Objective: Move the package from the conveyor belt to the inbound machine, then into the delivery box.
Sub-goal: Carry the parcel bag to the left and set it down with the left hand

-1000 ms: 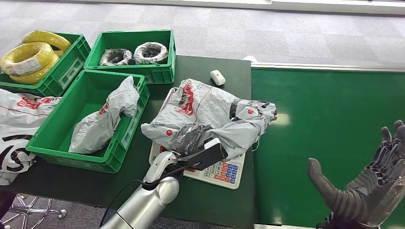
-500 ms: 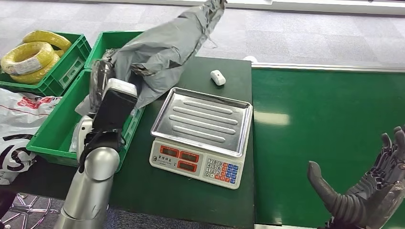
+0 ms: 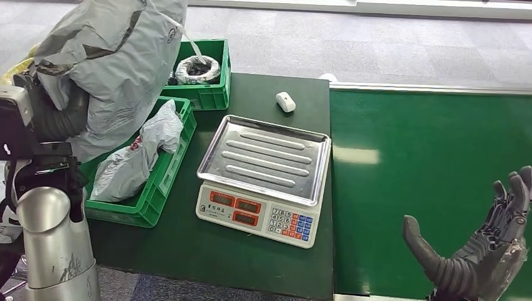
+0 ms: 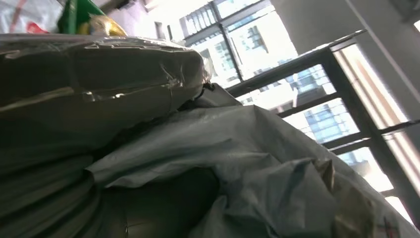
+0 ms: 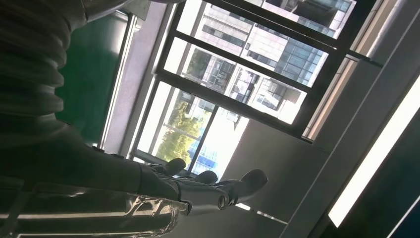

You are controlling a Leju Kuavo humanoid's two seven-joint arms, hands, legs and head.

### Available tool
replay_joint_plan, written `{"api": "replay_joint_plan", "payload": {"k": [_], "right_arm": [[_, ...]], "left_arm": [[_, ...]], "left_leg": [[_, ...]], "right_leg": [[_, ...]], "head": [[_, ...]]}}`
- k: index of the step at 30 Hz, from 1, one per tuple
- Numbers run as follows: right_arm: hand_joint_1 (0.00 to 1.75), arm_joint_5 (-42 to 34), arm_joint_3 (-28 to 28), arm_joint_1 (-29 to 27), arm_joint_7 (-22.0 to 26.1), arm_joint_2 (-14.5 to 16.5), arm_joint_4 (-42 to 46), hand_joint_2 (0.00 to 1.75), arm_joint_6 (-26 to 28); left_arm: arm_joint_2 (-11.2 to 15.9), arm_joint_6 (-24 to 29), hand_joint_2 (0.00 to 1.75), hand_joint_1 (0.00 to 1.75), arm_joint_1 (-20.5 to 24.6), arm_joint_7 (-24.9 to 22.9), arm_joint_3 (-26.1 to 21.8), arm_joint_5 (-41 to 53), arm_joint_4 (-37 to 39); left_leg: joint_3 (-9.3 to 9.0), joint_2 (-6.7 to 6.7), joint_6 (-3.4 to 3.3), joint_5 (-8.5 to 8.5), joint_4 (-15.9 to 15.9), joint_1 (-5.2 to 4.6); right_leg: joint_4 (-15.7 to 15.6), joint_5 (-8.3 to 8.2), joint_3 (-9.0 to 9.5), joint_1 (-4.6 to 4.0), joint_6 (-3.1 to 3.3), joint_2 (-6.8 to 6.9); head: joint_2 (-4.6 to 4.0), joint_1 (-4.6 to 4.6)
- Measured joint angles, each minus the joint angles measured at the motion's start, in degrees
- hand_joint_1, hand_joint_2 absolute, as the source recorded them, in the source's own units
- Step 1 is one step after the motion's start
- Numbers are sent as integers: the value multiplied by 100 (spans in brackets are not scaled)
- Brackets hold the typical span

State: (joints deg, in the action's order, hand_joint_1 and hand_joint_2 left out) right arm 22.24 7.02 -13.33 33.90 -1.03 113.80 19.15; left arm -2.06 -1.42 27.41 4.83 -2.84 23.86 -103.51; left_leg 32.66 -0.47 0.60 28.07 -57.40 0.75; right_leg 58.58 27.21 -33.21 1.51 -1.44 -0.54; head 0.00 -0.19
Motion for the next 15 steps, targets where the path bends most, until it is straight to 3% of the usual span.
{"api": "replay_joint_plan", "payload": {"k": [3,7,9,15], "right_arm": [[0,-35,3,252,-102,-15,-141,175,-89],[0,-58,13,505,-173,-37,-305,175,-109],[0,-67,15,559,-180,-47,-360,175,-103],[0,-68,17,575,-184,-56,-447,175,-87]], "left_arm": [[145,-31,175,125,-11,8,-373,373,546],[406,295,175,19,-36,239,-593,749,1623],[531,364,175,0,-39,342,-622,806,2127],[799,457,175,0,-63,406,-628,882,3172]], "left_leg": [[-4,6,1,-3,-1,0],[-4,4,2,-6,-1,0],[-2,4,2,-6,-1,1],[2,4,2,-4,-1,1]], "right_leg": [[0,-2,1,0,2,-2],[1,-4,1,-1,4,-2],[2,-4,0,-1,5,-2],[1,-3,-4,-1,5,-2]], "head": [[0,-1],[0,0],[0,0],[0,1]]}}
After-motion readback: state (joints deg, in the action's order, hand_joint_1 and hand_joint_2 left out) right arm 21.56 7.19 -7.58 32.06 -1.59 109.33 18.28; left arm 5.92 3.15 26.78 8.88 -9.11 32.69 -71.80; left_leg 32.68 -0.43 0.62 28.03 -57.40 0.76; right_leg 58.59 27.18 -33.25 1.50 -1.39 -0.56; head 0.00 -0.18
